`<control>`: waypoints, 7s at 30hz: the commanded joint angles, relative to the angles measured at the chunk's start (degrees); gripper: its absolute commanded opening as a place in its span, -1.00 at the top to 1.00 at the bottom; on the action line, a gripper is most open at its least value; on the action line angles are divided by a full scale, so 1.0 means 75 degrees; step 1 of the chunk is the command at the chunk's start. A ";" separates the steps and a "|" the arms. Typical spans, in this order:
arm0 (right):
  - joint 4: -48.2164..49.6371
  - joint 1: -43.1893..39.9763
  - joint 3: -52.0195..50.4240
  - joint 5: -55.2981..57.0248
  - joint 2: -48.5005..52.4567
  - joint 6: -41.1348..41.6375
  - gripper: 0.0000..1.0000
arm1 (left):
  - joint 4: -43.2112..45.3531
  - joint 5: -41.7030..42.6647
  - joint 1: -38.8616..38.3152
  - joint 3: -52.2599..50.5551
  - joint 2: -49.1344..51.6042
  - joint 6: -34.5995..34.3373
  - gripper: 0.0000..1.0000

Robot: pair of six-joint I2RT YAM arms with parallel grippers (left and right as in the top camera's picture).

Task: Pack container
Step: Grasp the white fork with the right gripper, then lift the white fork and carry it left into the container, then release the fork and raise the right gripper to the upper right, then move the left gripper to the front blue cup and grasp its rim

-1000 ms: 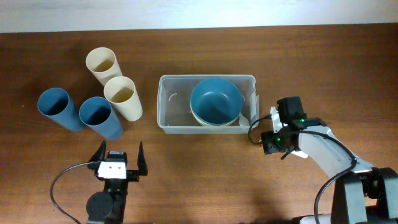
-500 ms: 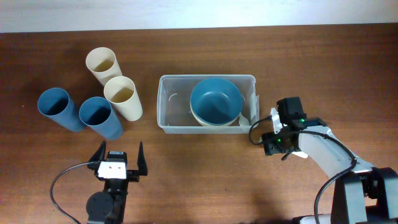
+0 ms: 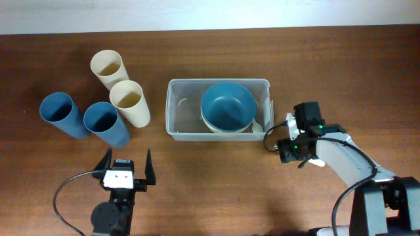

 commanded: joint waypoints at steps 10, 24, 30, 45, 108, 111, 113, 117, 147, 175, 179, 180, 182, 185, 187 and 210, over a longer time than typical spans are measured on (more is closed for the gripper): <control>0.0157 -0.0230 -0.0085 0.0105 0.0463 -0.0070 -0.48 | -0.0006 -0.0032 0.0032 -0.0029 -0.0064 0.0093 -0.99; 0.1180 -0.0370 -0.0082 0.0119 0.0933 0.0338 -0.60 | -0.0006 -0.0032 0.0032 -0.0029 -0.0064 0.0093 -0.99; 0.1390 -0.0889 -0.0082 0.0117 0.0933 0.0358 -0.59 | -0.0006 -0.0032 0.0032 -0.0029 -0.0064 0.0093 -0.99; 0.1399 -0.1909 -0.0082 -0.0737 0.0933 0.0647 -0.25 | -0.0006 -0.0032 0.0032 -0.0029 -0.0064 0.0093 -0.99; -0.2792 -0.1903 0.4838 -0.3756 0.0924 0.0172 0.92 | -0.0006 -0.0032 0.0032 -0.0029 -0.0064 0.0093 -0.99; -0.2900 -0.1833 0.5257 -0.4855 0.0924 -0.0367 0.92 | -0.0006 -0.0032 0.0032 -0.0029 -0.0064 0.0093 -0.99; -0.2847 -0.1699 0.5353 -0.5152 0.0924 -0.0699 0.92 | -0.0006 -0.0032 0.0032 -0.0029 -0.0064 0.0093 -0.99; -0.2789 -0.1303 0.5330 -0.5071 0.0941 -0.1387 0.92 | -0.0006 -0.0032 0.0032 -0.0029 -0.0064 0.0093 -0.99; -0.1696 -0.0198 0.5284 -0.4980 0.2186 -0.1239 -0.46 | -0.0006 -0.0032 0.0032 -0.0029 -0.0064 0.0093 -0.99; -0.3427 -0.3290 0.7076 -0.2582 0.2168 0.3401 -0.98 | -0.0006 -0.0032 0.0032 -0.0029 -0.0064 0.0093 -0.99; -0.3628 -0.3628 0.7064 -0.1682 0.2168 0.3424 -0.98 | -0.0006 -0.0032 0.0032 -0.0029 -0.0061 0.0093 -0.99; -0.3620 -0.3689 0.7047 -0.1524 0.2168 0.3424 -0.98 | -0.0006 -0.0032 0.0032 -0.0029 -0.0064 0.0093 -0.99; -0.3625 -0.3818 0.7015 -0.1405 0.2168 0.3421 -0.98 | -0.0006 -0.0032 0.0032 -0.0029 -0.0064 0.0093 -0.99; -0.3684 -0.3893 0.7000 -0.1428 0.2168 0.3418 -0.98 | -0.0006 -0.0032 0.0032 -0.0029 -0.0064 0.0093 -0.99; -0.3681 -0.3908 0.7000 -0.1428 0.2168 0.3418 -0.98 | 0.0006 -0.0038 0.0032 -0.0029 -0.0064 0.0096 -0.99; -0.3681 -0.3908 0.7000 -0.1431 0.2168 0.3418 -0.98 | -0.2891 0.0673 0.0032 0.5823 0.3488 -0.0286 -0.99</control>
